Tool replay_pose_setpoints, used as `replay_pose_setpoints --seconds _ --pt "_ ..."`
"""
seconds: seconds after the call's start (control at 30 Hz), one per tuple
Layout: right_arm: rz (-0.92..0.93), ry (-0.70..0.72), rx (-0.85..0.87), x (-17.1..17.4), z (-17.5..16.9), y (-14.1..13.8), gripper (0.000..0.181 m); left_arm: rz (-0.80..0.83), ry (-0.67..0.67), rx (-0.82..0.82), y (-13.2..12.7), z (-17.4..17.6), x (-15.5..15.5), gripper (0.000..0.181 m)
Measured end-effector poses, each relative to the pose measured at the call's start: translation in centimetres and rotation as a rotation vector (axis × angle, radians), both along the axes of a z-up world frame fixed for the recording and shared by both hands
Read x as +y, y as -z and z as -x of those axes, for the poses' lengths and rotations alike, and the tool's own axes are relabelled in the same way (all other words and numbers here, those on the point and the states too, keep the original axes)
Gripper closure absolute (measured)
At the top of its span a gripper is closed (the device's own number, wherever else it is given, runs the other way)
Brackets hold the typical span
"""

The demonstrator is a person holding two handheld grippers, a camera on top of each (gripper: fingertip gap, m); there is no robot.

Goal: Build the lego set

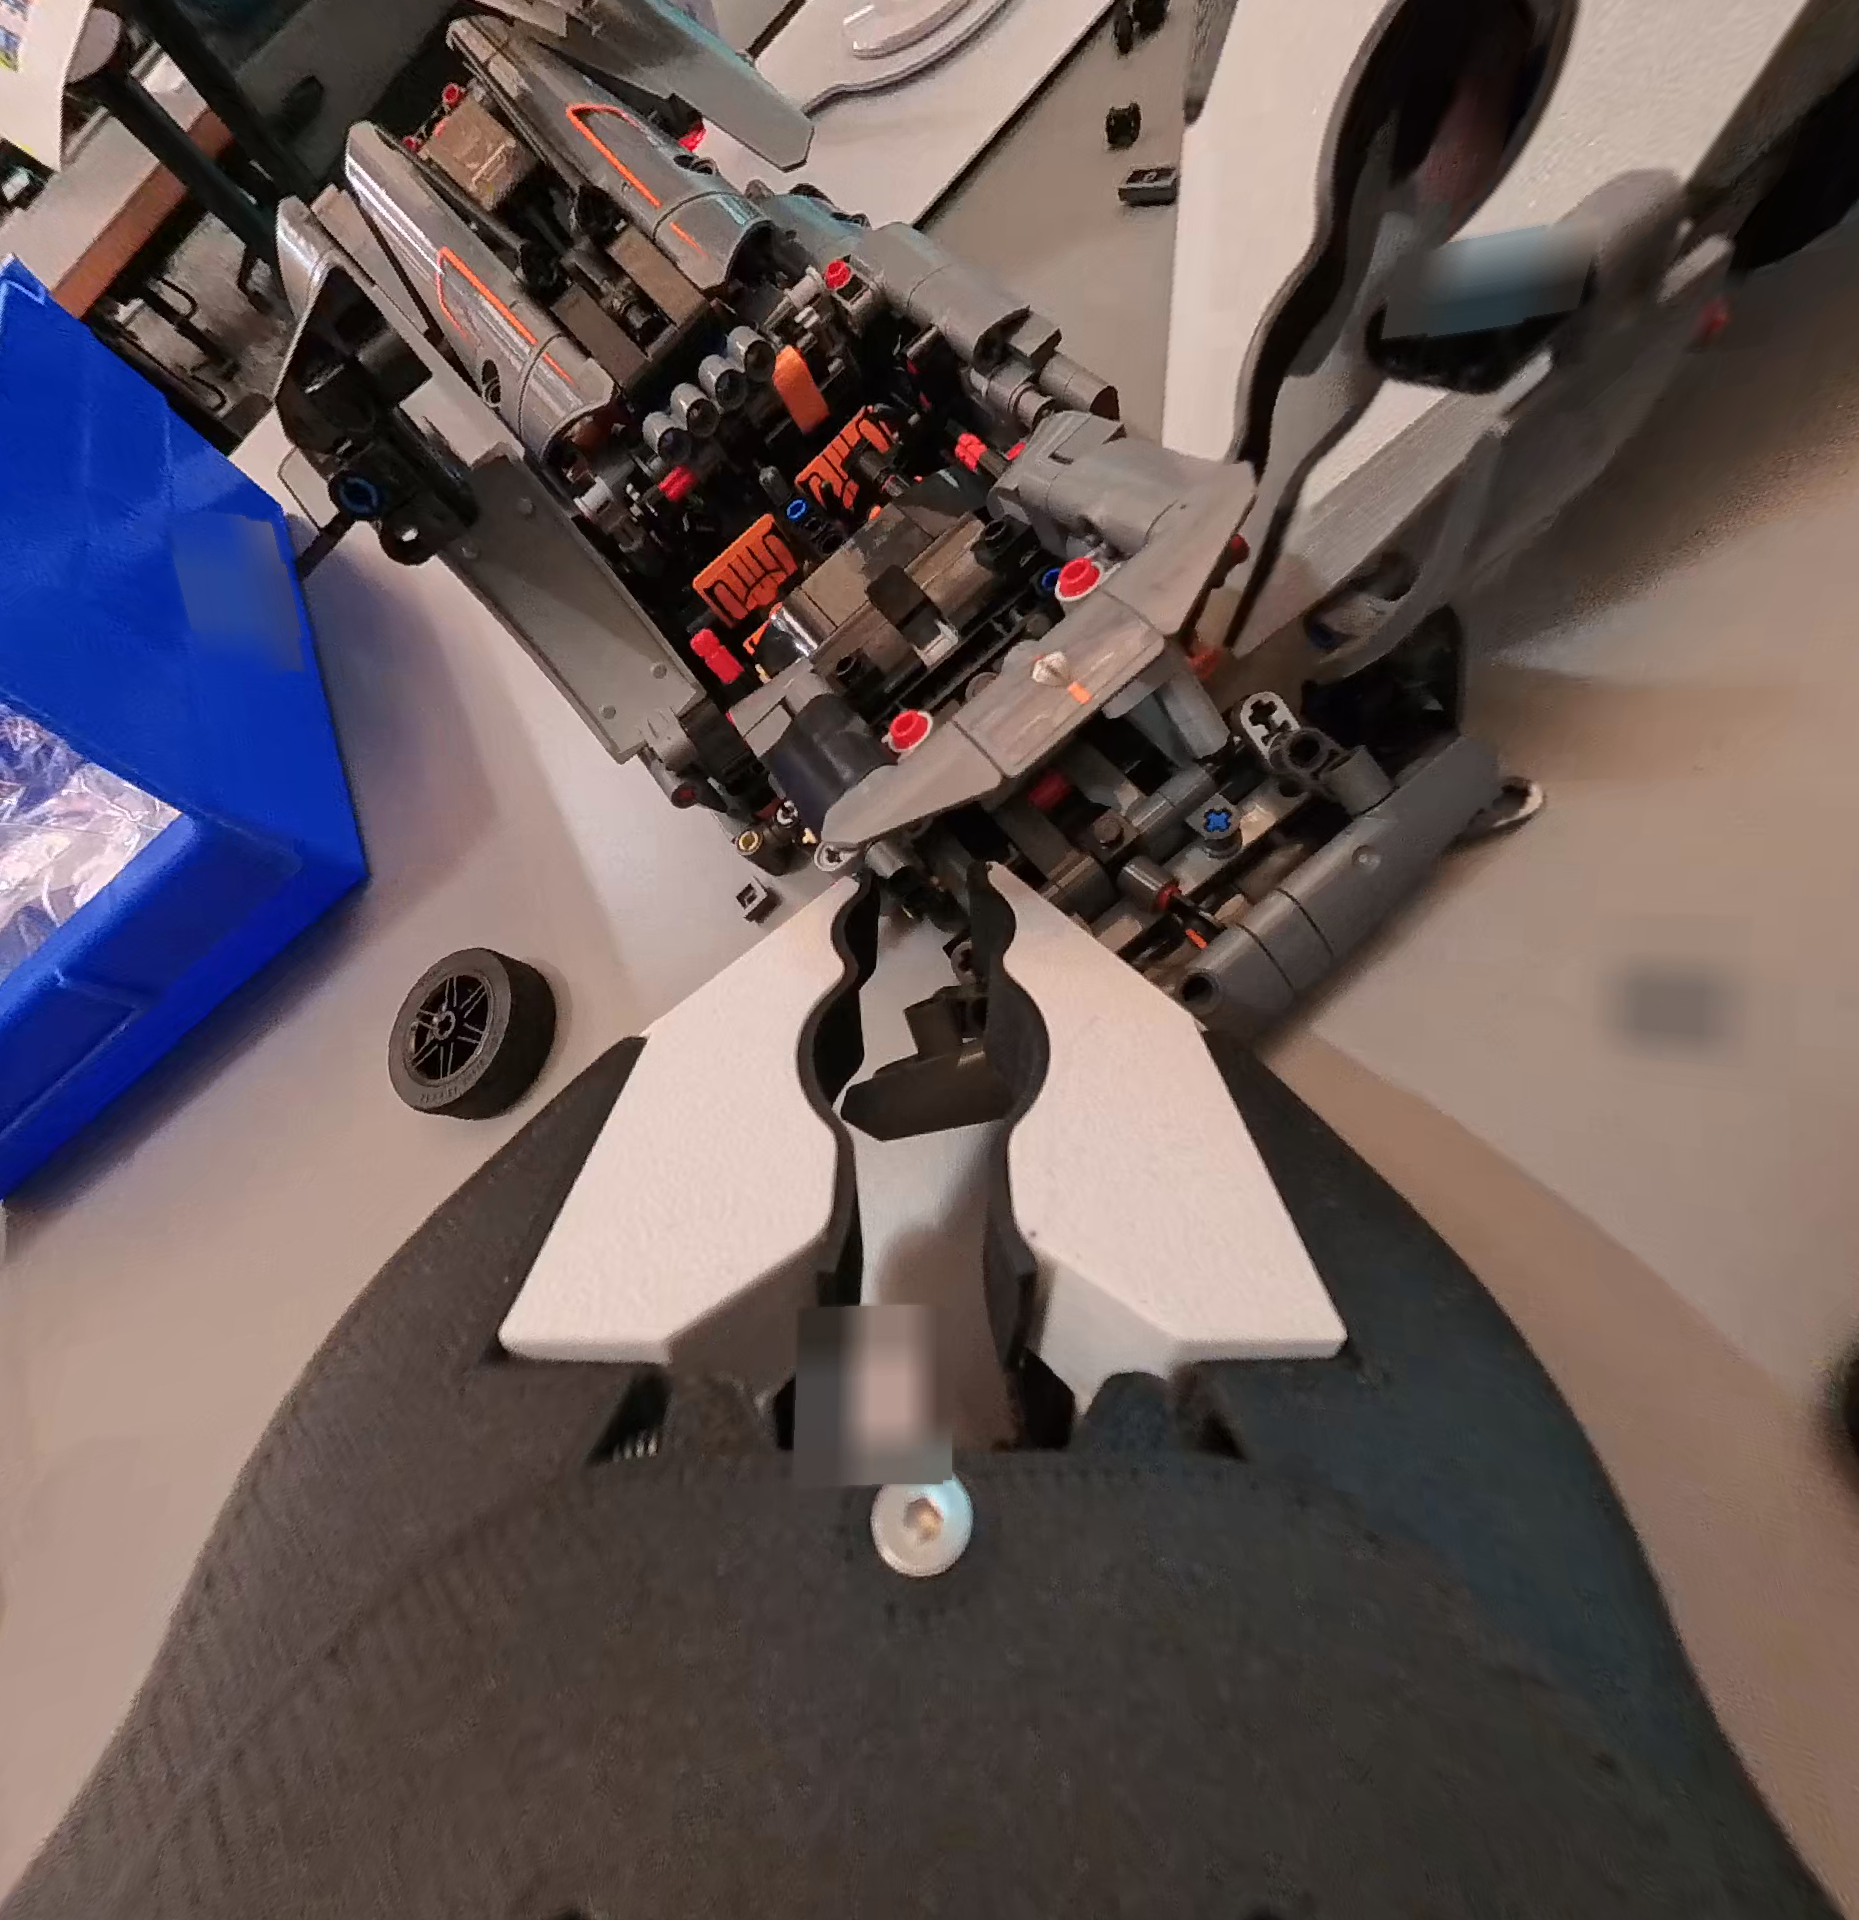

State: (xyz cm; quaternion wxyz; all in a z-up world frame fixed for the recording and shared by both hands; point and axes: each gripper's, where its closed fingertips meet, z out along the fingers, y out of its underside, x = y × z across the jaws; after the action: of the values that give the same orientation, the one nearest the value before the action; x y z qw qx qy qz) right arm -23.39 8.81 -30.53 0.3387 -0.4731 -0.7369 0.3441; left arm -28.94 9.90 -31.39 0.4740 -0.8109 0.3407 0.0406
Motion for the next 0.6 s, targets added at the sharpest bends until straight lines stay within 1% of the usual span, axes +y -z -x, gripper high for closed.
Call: replay_pose_setpoints --seconds 0.1,0.17,0.33,0.43,0.5,0.53,0.6 --pt "-0.061 0.022 -0.011 0.7 -0.3 0.1 0.178 -0.005 -0.001 0.006 0.0 0.0 0.0 0.167" --pt "-0.02 0.056 -0.017 1.0 -0.5 0.0 0.171 -0.01 -0.002 0.011 0.0 0.0 0.0 0.167" --pt "0.043 0.077 -0.043 0.9 -0.6 -0.2 0.174 -0.014 0.002 0.016 0.0 -0.1 0.1 0.167" --pt "0.081 0.114 -0.076 1.2 -0.9 -0.2 0.175 -0.02 0.003 0.023 0.0 -0.2 0.1 0.167" --pt "0.094 0.153 -0.082 1.5 -1.0 -0.3 0.173 -0.023 0.003 0.027 0.0 -0.2 0.2 0.167" --pt "0.091 0.179 -0.091 1.6 -1.0 -0.1 0.169 -0.023 0.003 0.027 -0.1 -0.2 0.2 0.167" --pt "0.107 0.232 -0.088 1.9 -1.1 0.0 0.168 -0.025 0.002 0.028 -0.1 -0.2 0.3 0.167"
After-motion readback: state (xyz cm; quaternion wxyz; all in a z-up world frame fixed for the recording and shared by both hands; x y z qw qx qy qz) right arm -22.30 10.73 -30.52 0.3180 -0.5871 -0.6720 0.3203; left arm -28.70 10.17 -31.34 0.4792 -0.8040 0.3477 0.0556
